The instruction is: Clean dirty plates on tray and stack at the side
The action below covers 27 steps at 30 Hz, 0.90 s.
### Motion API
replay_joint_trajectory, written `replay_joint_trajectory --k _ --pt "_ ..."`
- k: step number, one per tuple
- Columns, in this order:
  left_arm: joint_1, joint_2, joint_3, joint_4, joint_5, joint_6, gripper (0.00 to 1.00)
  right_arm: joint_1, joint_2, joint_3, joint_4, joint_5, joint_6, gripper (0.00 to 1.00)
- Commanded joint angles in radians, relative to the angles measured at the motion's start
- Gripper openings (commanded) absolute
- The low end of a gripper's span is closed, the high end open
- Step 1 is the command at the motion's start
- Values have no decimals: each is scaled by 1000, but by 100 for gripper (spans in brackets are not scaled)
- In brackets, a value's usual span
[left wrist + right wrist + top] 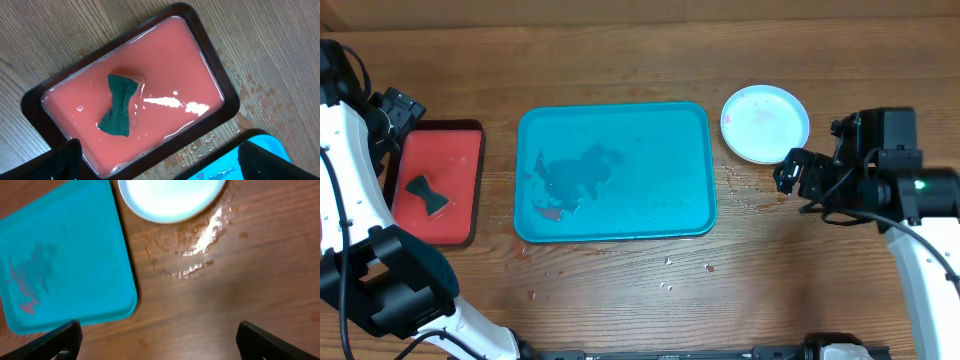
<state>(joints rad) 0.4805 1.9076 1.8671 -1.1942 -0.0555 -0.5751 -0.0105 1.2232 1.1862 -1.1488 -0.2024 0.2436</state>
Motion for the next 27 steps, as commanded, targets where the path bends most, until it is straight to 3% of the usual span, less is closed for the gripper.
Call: replay_joint_trajectory --k 1,9,14,19,27 --pt "3 2 7 -2 1 -1 100 4 -115 -112 87 -2 -4 100" --pt "3 2 8 -2 1 -1 100 4 -537 -551 589 -28 -4 100" --pt "3 2 8 -2 1 -1 100 5 -798 -794 814 -28 -3 100" --pt "3 2 8 -2 1 -1 100 5 -1019 -921 874 -22 -5 100" --pt "3 2 8 -2 1 -1 100 5 -1218 -1027 893 27 -5 100"
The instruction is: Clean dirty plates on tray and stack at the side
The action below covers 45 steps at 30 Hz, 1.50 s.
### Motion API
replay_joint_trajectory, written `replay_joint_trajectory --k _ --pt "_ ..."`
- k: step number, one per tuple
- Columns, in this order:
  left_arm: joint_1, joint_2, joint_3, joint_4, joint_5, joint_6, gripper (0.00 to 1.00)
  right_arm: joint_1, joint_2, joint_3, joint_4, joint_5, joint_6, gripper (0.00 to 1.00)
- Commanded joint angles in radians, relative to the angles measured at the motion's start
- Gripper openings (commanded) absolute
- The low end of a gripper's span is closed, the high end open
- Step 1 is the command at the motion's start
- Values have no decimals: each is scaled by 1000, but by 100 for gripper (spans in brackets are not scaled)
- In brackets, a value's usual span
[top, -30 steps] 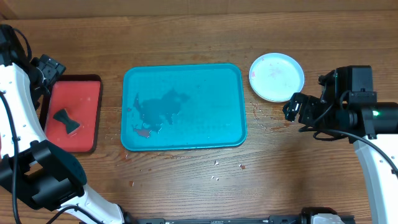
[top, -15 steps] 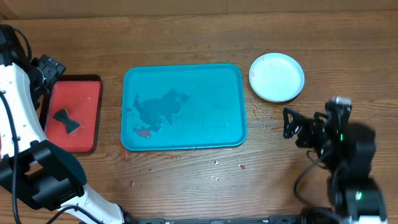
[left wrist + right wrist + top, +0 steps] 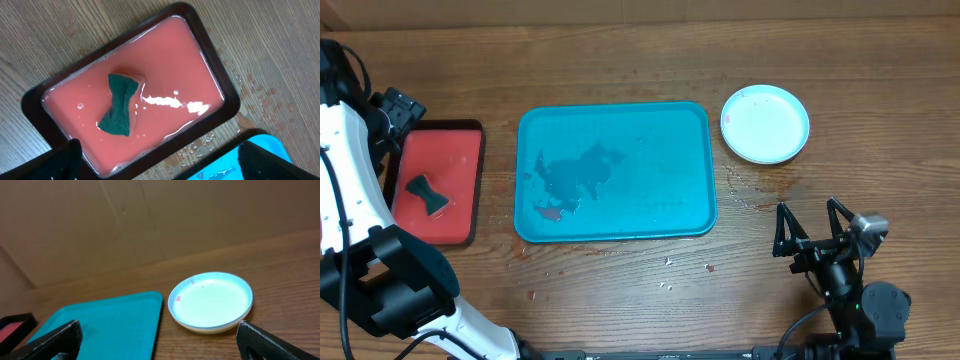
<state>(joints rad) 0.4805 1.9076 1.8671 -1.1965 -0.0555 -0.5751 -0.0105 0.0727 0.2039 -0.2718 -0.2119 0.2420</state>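
Observation:
A teal tray (image 3: pixel 615 172) lies mid-table, wet with a few red smears and no plate on it. Right of it sits a white plate (image 3: pixel 765 124) on the wood, also shown in the right wrist view as white plate (image 3: pixel 210 301) beside the teal tray (image 3: pixel 105 322). A green sponge (image 3: pixel 119 104) lies in pink liquid in a dark dish (image 3: pixel 220 80). My left gripper (image 3: pixel 159 162) hangs open above that dish. My right gripper (image 3: pixel 813 232) stands open, low near the table's front right, empty.
Water drops and red flecks dot the wood between tray and plate (image 3: pixel 745 195) and in front of the tray (image 3: pixel 670 265). A brown cardboard wall (image 3: pixel 150 225) stands behind the table.
My right arm has pulled back from beside the plate to the front right of the table, its camera now looking level across the table. The left arm, sponge and plate stayed put.

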Motion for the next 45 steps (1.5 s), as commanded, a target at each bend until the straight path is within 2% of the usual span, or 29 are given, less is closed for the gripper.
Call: replay_joint_trajectory --k 1,10,16,20,27,45 --pt "3 2 8 0 1 -1 100 5 -70 -61 40 44 -3 100" --pt "3 2 8 0 1 -1 100 5 -70 -195 276 59 -3 100" --pt "3 2 8 0 1 -1 100 6 -70 -196 266 157 -4 100" --pt "3 2 8 0 1 -1 100 3 -70 -196 185 205 -3 100" --pt "3 2 8 0 1 -1 100 2 -69 -196 187 211 -120 100" --pt "3 2 8 0 1 -1 100 4 -69 -196 188 211 -119 100"
